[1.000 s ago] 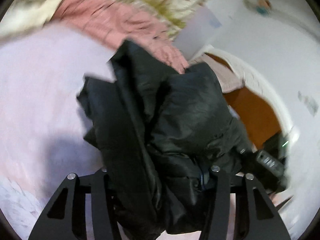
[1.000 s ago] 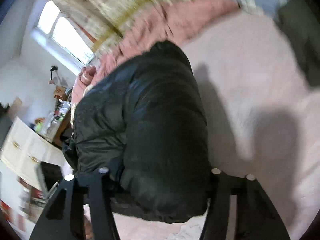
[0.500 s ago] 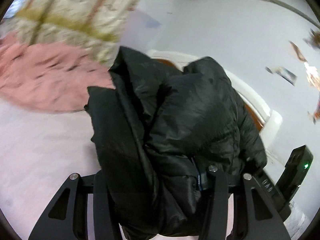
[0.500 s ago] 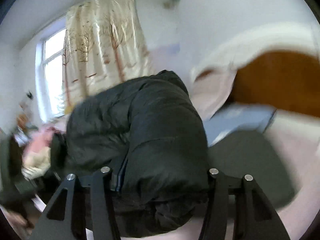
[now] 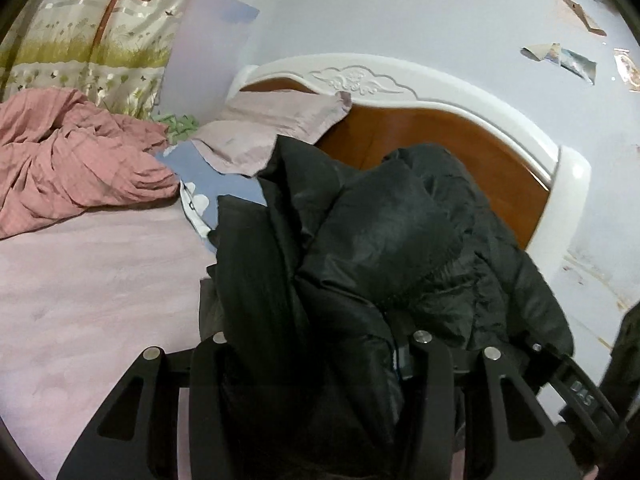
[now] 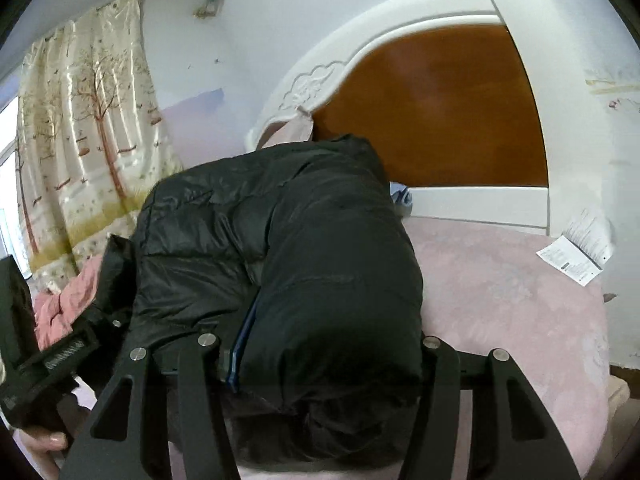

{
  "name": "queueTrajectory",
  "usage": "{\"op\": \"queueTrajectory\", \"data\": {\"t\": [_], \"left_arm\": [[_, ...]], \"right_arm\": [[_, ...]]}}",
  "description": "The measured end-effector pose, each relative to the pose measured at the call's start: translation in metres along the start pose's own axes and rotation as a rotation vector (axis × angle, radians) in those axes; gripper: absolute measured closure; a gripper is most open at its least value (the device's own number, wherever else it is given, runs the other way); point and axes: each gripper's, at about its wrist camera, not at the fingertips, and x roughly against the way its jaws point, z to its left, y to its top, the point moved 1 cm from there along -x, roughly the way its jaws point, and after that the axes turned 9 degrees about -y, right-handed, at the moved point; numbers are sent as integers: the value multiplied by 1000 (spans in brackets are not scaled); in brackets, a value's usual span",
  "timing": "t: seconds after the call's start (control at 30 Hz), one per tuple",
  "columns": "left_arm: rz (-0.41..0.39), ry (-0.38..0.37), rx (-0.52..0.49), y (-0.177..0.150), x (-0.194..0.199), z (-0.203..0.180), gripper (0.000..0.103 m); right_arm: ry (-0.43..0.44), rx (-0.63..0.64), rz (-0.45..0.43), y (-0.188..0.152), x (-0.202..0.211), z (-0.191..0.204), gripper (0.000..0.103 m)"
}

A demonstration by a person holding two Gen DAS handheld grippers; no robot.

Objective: Fold large clothes

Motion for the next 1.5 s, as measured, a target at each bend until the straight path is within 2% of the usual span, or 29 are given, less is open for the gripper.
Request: {"op": "queueTrajectory", "data": {"t": [0.07, 0.1, 0.17, 0.23, 0.3, 0.37, 0.4, 0.43, 0.5, 0.53, 0.57, 0.63, 0.73, 0.83, 0.87, 1.0, 1.07, 1.13, 1.17, 1.23, 1.33, 1.4, 1.5], "left_arm": [[4, 33, -3, 3, -13, 6, 55], [10, 56, -4, 3, -22, 10, 51], [21, 123, -12, 0, -27, 15, 41], [23, 153, -24, -6, -21, 13, 41], [6, 178, -58, -6, -11, 9, 40], [-20, 260, -121, -5, 0, 3, 22], [-32, 291, -141, -4, 6, -1, 10], [-43, 307, -153, -3, 13, -2, 7], [-56, 291, -156, 1, 29, -4, 6], [-69, 294, -163, 3, 39, -6, 6], [-86, 308, -179, 3, 48, -8, 5], [-124, 329, -214, 6, 69, -13, 1], [-173, 352, -248, 5, 97, -18, 1], [-164, 326, -286, -1, 115, -19, 1], [-161, 330, -304, -5, 119, -18, 1], [-157, 360, -310, -30, 128, -3, 1], [-151, 378, -318, -49, 128, 6, 1], [-136, 410, -342, -69, 122, 16, 1], [-132, 445, -346, -82, 118, 24, 1], [-115, 451, -309, -90, 113, 35, 1], [-166, 415, -310, -90, 122, 33, 1], [-173, 416, -326, -91, 123, 30, 1], [-179, 423, -346, -93, 123, 26, 1]], "right_arm": [[2, -3, -3, -5, -7, -3, 40], [0, 3, 1, -7, -12, 1, 39], [-7, 12, 2, -12, -17, -3, 28], [-8, 18, -5, -17, -14, 0, 21], [20, 22, 0, -18, -13, -1, 21], [32, 19, 29, -16, -12, -3, 18], [31, 20, 38, -14, -10, -3, 17], [28, 23, 41, -12, -7, -2, 17], [2, 29, 25, -7, 3, -2, 12], [-18, 37, 3, -5, 9, -1, 4], [-37, 49, -32, -4, 17, -1, 0], [-46, 72, -86, -1, 29, 0, 0], [1, 44, -121, 5, 46, -1, 0], [69, -30, -138, 1, 58, 3, 0], [84, -14, -153, -5, 62, 10, 0], [-9, 149, -242, -43, 70, 40, 0], [27, 270, -245, -67, 73, 54, 0], [13, 346, -289, -92, 81, 61, 0], [-1, 355, -336, -98, 90, 62, 0], [-11, 335, -393, -99, 103, 59, 0], [-23, 353, -342, -100, 95, 63, 0], [-37, 377, -311, -99, 91, 68, 0], [-54, 407, -324, -99, 91, 73, 0]]}}
